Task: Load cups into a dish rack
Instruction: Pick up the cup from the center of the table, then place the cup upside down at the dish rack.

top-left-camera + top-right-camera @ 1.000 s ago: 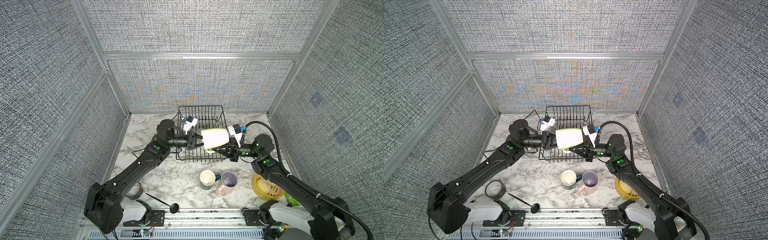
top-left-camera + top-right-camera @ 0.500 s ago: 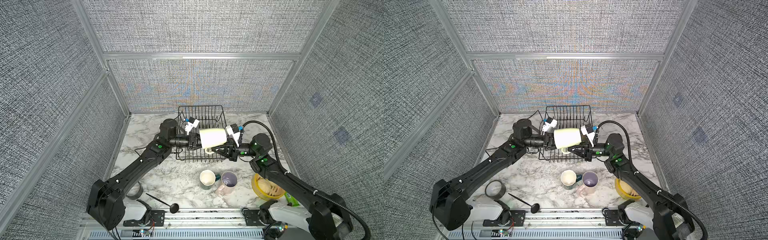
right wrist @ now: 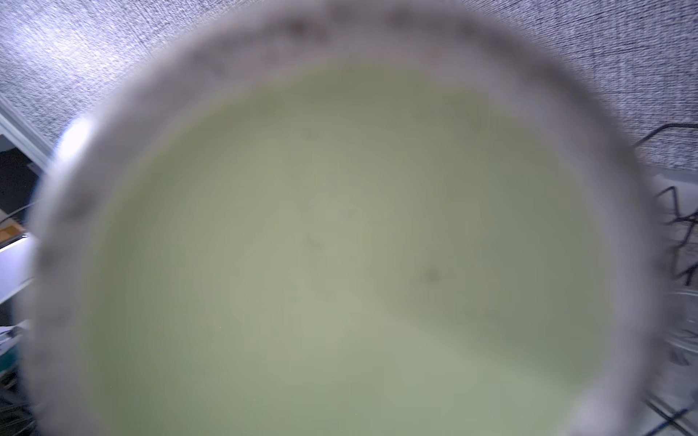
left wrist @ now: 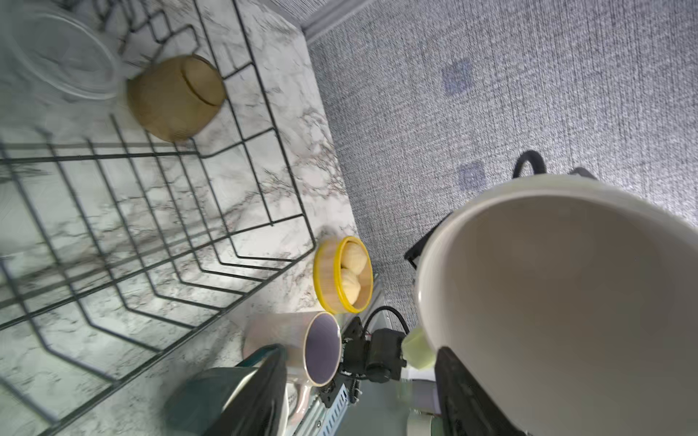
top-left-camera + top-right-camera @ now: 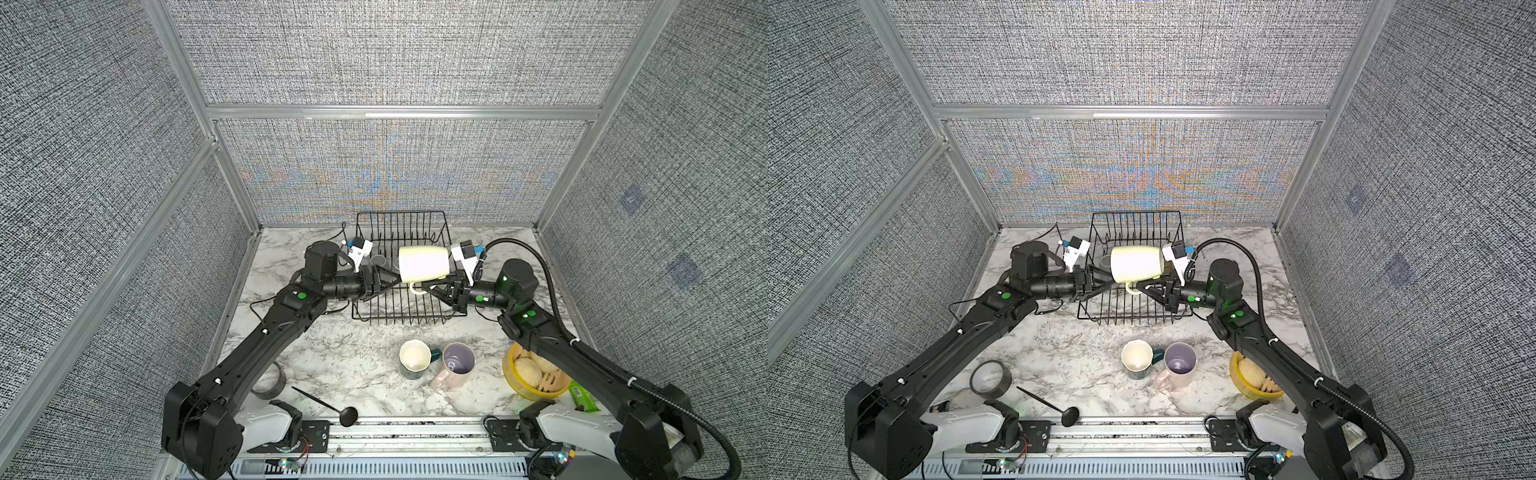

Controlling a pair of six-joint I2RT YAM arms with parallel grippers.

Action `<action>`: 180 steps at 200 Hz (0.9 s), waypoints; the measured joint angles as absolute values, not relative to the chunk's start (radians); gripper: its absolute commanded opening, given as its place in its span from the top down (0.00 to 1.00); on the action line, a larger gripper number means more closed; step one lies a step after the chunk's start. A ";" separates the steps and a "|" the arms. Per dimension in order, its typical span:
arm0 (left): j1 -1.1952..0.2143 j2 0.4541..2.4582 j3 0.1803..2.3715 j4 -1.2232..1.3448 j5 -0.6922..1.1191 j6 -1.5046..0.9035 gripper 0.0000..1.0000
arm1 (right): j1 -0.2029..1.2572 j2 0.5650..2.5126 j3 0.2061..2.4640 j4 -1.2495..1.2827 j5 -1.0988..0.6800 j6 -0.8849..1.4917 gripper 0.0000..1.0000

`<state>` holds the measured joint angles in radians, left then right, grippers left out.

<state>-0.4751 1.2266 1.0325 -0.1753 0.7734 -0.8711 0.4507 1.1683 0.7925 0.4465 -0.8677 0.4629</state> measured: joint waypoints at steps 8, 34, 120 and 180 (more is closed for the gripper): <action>-0.470 1.214 1.027 -0.192 0.748 -0.863 0.36 | 0.451 1.171 0.793 0.417 -0.847 0.438 1.00; -0.453 1.176 1.005 -0.240 0.668 -0.834 0.36 | 0.452 1.191 0.799 0.332 -0.777 0.355 1.00; -0.428 1.103 0.944 -0.327 0.494 -0.772 0.31 | 0.508 1.361 0.892 0.153 -0.617 0.115 1.00; -0.419 1.050 0.939 -0.451 0.323 -0.725 0.00 | 0.550 1.485 1.071 -0.049 -0.528 -0.105 1.00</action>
